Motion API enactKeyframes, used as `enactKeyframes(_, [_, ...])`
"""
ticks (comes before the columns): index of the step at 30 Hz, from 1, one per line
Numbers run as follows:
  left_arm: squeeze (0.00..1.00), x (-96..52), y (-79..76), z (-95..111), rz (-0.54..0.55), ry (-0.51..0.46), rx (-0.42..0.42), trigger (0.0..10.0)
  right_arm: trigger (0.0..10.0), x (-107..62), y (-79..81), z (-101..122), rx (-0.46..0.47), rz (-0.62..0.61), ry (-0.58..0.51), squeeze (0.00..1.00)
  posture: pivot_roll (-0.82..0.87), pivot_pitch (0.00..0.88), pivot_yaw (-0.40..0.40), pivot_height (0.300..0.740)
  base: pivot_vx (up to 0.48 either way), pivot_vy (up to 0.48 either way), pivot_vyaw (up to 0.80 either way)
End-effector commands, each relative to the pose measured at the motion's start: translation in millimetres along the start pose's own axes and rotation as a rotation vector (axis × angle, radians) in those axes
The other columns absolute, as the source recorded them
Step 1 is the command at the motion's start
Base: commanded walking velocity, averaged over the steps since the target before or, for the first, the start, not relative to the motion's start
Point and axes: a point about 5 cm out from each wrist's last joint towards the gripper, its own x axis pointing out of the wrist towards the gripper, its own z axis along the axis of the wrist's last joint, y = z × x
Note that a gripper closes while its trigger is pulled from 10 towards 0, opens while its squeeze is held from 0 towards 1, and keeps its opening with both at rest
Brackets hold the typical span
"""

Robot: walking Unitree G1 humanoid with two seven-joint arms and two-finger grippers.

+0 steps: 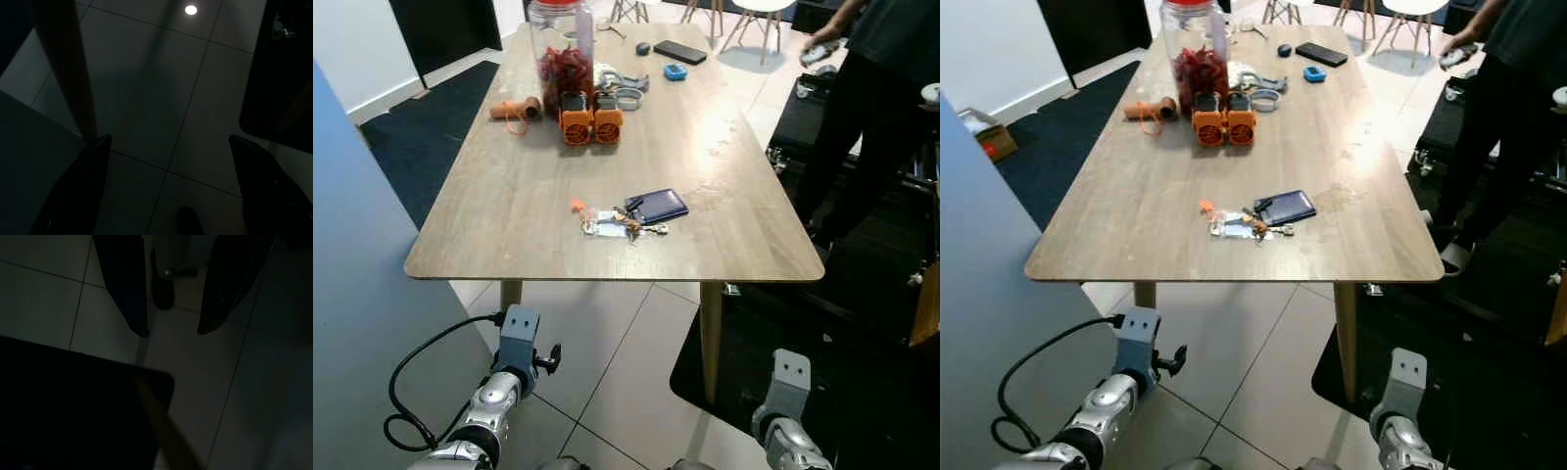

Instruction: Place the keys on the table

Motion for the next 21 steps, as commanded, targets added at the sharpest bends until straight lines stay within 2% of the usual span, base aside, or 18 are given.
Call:
enactKeyframes(1, [0.00, -0.1, -1.0, -2.2, 0.000, 0.015, 0.010, 10.0, 10.0, -1.8, 4.0, -11.4, -0.029, 0.019, 0.050, 0.00, 0.02, 0.054, 0.012, 0.740, 0.000, 0.000, 0.00])
enactKeyframes(6, [0.00, -0.3, -2.4, -3.4, 0.000, 0.017, 0.007, 10.0, 10.0, -1.7, 11.1, -12.9, -0.068, 0.054, 0.053, 0.00, 0.02, 0.054, 0.011, 0.740, 0.000, 0.000, 0.00])
enactKeyframes(9, [0.00, -1.6, -1.7, -6.7, 0.000, 0.027, 0.018, 10.0, 10.0, -2.2, 12.8, -14.7, -0.165, 0.070, 0.055, 0.00, 0.03, 0.055, 0.010, 0.740, 0.000, 0.000, 0.68])
enactKeyframes(12, [0.00, -5.3, 4.8, -12.2, 0.010, 0.045, 0.046, 10.0, 10.0, -3.5, 10.6, -17.8, -0.162, 0.075, 0.059, 0.00, 0.02, 0.054, 0.016, 0.740, 0.000, 0.000, 0.80])
enactKeyframes(21, [0.00, -8.0, 11.1, -15.3, 0.030, 0.053, 0.052, 10.0, 10.0, -6.3, 10.1, -25.3, -0.192, 0.101, 0.073, 0.00, 0.03, 0.057, 0.015, 0.740, 0.000, 0.000, 0.80])
